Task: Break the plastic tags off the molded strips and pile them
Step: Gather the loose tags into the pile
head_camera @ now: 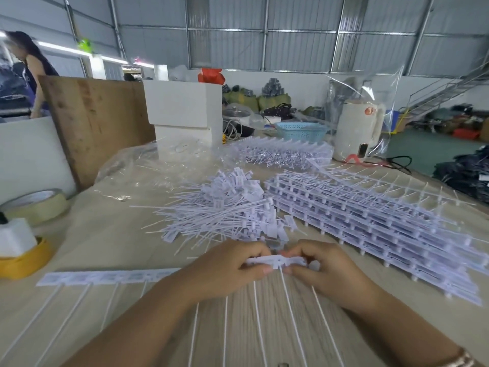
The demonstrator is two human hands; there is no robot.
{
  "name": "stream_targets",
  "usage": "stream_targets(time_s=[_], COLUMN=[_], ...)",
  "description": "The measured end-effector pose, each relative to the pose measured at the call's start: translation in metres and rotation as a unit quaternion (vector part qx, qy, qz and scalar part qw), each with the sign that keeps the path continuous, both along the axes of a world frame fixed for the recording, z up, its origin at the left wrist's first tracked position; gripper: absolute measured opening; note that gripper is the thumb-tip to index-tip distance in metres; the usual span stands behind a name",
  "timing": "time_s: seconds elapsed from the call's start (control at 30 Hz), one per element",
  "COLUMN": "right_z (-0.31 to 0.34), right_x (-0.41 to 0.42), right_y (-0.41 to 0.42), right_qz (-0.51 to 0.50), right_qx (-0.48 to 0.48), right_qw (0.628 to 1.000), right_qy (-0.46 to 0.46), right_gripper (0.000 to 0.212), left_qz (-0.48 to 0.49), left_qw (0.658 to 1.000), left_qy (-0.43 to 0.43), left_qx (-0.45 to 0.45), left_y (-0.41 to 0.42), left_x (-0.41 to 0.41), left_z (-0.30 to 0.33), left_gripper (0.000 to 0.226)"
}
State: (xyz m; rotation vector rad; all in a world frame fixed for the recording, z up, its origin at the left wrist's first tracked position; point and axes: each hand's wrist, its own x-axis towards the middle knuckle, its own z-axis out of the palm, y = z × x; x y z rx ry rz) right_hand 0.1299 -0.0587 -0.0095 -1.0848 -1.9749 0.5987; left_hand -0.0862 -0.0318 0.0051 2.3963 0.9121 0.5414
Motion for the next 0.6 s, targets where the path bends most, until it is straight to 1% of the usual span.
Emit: stream_targets(time_s=[0.03, 0.13, 0.3, 0.37, 0.43, 0.5, 0.6], right_z=[0.001, 0.004, 0.011, 0.011, 0.010, 0.008, 0.007], right_x=[0.000, -0.001, 0.000, -0.001, -0.001, -0.002, -0.001], right_y=[-0.001, -0.002, -0.003, -0.003, -0.001, 0.000, 0.002], right_qz=[0.009, 0.029, 0.094, 0.099, 0.108, 0.122, 0.150], right_qx=[-0.011, -0.046, -0.126, -0.147, -0.167, -0.183, -0.194], right_qw=[1.000, 0.998, 0.979, 0.966, 0.949, 0.933, 0.930], right_qy=[0.017, 0.043, 0.128, 0.187, 0.244, 0.284, 0.272], right_gripper=[0.012, 0.017, 0.023, 0.022, 0.019, 0.018, 0.016], left_qz=[0.000, 0.000, -0.022, -0.023, -0.025, -0.030, -0.049], left_qw=[1.000, 1.000, 1.000, 0.999, 0.998, 0.996, 0.995], left_qy=[-0.011, -0.024, -0.020, -0.035, -0.060, -0.075, -0.061], left_qx=[-0.005, -0.012, 0.000, -0.012, -0.024, -0.036, -0.054], left_y=[0.001, 0.002, 0.000, -0.001, -0.003, -0.004, -0.006], left_x=[-0.001, -0.002, -0.001, -0.001, -0.001, -0.001, -0.002], left_z=[0.000, 0.000, 0.001, 0.003, 0.007, 0.010, 0.012], left_gripper=[0.012, 0.003, 0.015, 0.013, 0.016, 0.018, 0.014])
